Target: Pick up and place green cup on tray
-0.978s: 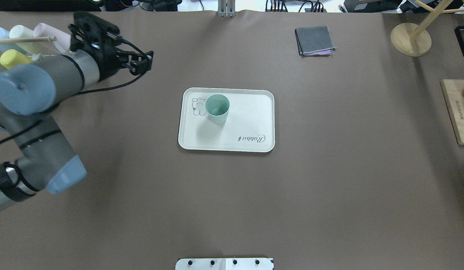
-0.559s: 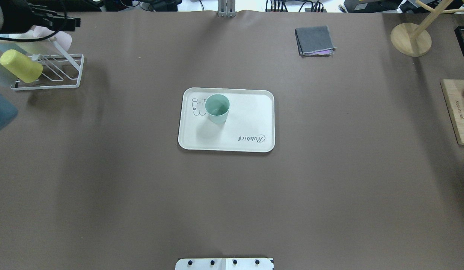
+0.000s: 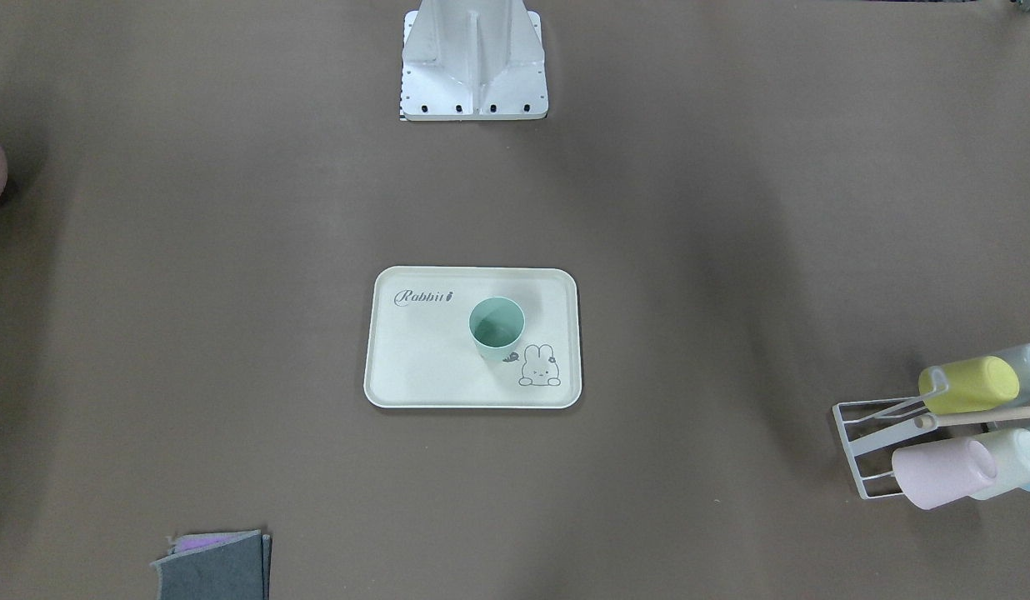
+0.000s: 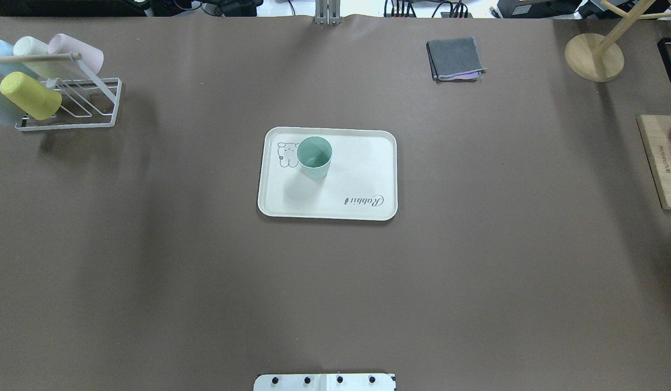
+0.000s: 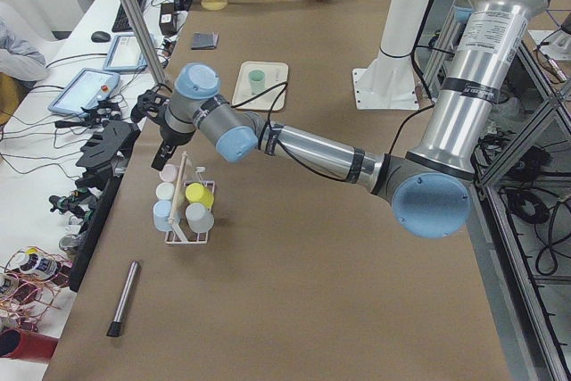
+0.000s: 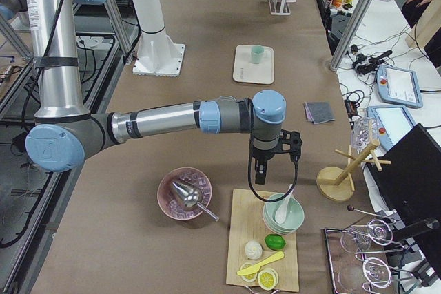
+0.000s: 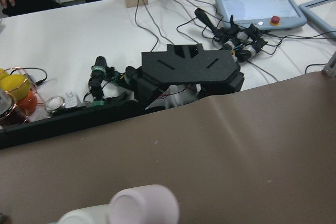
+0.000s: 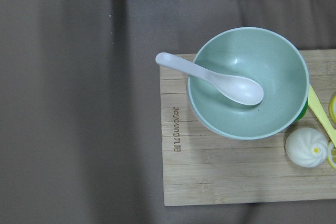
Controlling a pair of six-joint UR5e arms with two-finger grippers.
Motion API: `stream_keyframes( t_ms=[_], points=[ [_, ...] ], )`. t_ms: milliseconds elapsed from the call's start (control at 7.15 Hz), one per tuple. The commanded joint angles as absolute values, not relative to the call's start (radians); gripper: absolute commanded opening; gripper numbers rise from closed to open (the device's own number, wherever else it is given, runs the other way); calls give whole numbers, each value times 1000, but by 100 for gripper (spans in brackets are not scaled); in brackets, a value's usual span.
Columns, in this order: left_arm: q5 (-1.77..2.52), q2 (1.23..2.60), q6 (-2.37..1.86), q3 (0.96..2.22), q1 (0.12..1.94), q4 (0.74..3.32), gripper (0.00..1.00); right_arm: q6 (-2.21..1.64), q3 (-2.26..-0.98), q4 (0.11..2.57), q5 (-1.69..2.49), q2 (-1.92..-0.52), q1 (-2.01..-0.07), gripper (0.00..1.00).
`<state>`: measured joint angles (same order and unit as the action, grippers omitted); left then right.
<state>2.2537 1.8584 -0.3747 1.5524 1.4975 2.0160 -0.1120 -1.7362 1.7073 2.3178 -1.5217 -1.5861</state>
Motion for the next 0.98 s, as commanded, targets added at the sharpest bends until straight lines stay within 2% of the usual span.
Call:
stream_keyframes(
  t_ms=[0, 559, 839],
  points=[
    [2315, 1835, -281, 1546, 1565, 1811, 98, -112, -1735, 1707, 2318, -1522, -1586, 100],
    [2315, 1755, -94, 1546, 1649, 1626, 97, -112, -1735, 1707, 2318, -1522, -1586, 100],
    [2315, 1729, -94, 1546, 1654, 1618, 97, -112, -1733, 1707, 2316, -1522, -1585, 100]
  ],
)
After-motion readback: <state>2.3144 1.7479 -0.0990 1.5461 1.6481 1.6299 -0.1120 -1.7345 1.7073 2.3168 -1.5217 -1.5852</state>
